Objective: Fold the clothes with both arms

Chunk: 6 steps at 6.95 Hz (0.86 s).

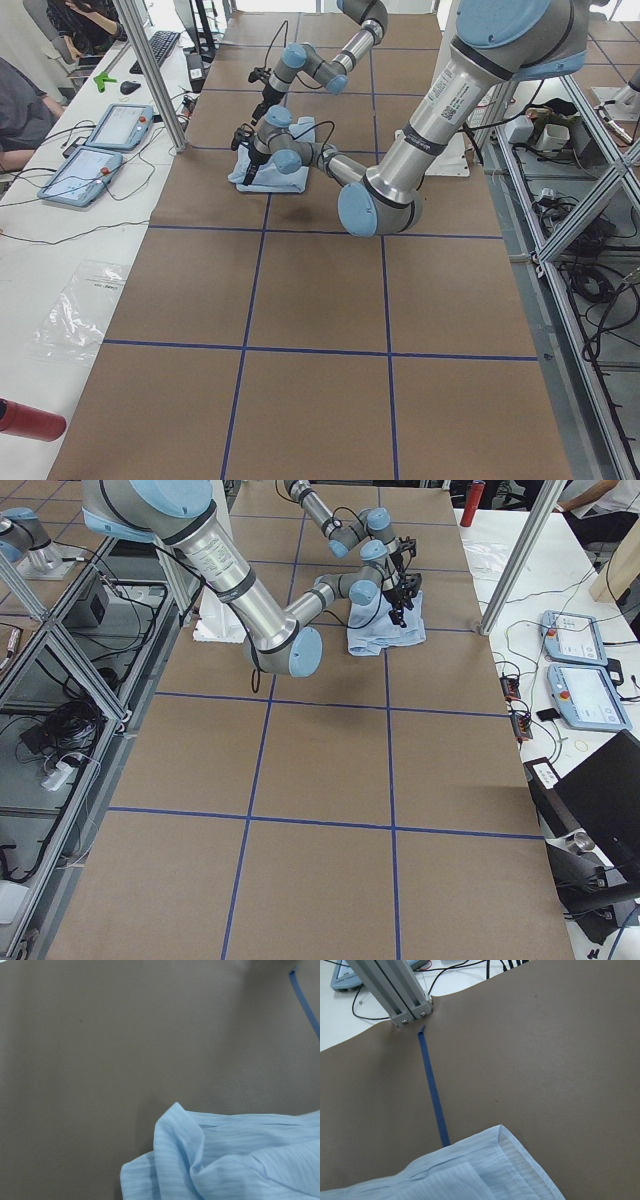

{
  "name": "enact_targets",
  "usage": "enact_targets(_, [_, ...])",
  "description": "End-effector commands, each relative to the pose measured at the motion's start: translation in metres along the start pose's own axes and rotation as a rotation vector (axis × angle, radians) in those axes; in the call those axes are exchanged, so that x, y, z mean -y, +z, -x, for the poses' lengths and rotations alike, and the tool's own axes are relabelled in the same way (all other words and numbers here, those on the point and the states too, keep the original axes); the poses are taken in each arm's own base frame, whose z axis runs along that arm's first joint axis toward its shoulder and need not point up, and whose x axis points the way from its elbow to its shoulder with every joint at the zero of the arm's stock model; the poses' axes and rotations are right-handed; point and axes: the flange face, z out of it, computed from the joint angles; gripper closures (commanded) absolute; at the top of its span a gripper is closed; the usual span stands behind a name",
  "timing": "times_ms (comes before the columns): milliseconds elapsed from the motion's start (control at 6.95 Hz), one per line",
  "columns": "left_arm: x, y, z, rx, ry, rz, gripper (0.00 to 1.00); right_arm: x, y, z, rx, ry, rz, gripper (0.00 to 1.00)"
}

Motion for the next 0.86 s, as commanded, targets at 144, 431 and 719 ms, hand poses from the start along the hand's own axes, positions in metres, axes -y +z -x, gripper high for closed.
enact_targets(144, [-0.004,0.001,-0.004,-0.003,0.000,0.004,1.00,0.000,0.001,-0.001,-0.001,0.000,0.000,0.00])
enact_targets(431, [-0.005,0.000,0.000,0.001,0.011,0.003,1.00,0.000,0.001,-0.001,-0.001,0.000,0.000,0.00])
enact_targets(719, [-0.024,-0.018,0.035,-0.003,0.064,-0.003,1.00,0.000,0.001,-0.001,-0.001,0.000,0.000,0.00])
